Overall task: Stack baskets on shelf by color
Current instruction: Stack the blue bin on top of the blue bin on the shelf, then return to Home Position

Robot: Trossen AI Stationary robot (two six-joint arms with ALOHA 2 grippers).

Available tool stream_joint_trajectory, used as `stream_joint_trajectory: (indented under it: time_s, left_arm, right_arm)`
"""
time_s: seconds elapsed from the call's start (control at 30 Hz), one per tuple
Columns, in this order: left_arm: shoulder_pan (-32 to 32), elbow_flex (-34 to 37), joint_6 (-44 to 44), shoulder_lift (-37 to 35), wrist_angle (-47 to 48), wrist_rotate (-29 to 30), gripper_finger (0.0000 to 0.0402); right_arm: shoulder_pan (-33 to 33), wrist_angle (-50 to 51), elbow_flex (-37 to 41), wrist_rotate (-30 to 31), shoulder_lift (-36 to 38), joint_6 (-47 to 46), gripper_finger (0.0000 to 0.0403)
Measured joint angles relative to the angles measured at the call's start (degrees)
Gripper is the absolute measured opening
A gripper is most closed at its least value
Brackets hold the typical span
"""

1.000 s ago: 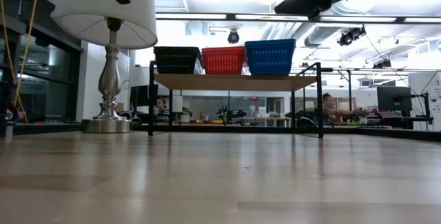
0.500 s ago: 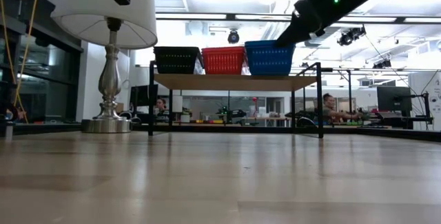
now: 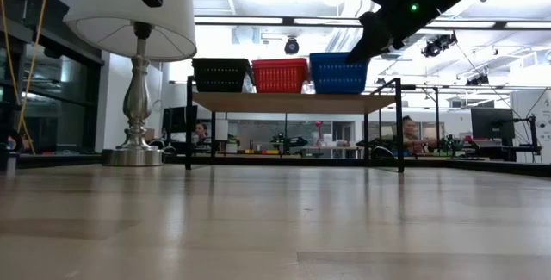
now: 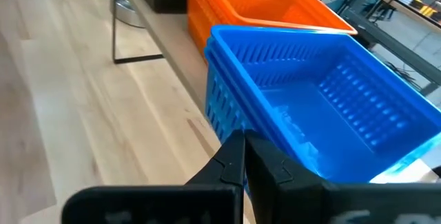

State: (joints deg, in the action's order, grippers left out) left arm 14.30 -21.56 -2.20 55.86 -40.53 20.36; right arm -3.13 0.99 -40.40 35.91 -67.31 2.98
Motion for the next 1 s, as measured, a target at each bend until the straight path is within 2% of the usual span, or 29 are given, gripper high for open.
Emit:
stream_joint_trajectory:
  time_s: [0.37,0.63,0.73,0.83,1.0]
  left_arm:
    - [-0.01,0.0,0.0,0.0,0.46,1.33,0.0]
    - [-0.01,0.0,-0.35,0.0,2.11,1.51,0.0]
    - [0.01,0.0,-1.74,0.0,3.92,1.95,0.0]
    - [0.01,0.0,-2.54,-0.66,5.09,3.88,0.0]
    - [-0.2,0.18,-5.25,-2.71,8.73,9.86,0.0]
  right_arm:
    - [-1.75,0.0,0.0,1.13,0.0,0.46,0.0]
    - [-0.49,0.64,0.0,-1.8,0.53,3.33,0.0]
    - [0.58,3.51,-0.02,-2.13,2.34,3.38,0.0]
    - [1.58,9.05,-0.02,-5.08,5.06,1.56,0.0]
    - [3.69,19.07,-0.02,-9.44,9.35,-4.69,0.0]
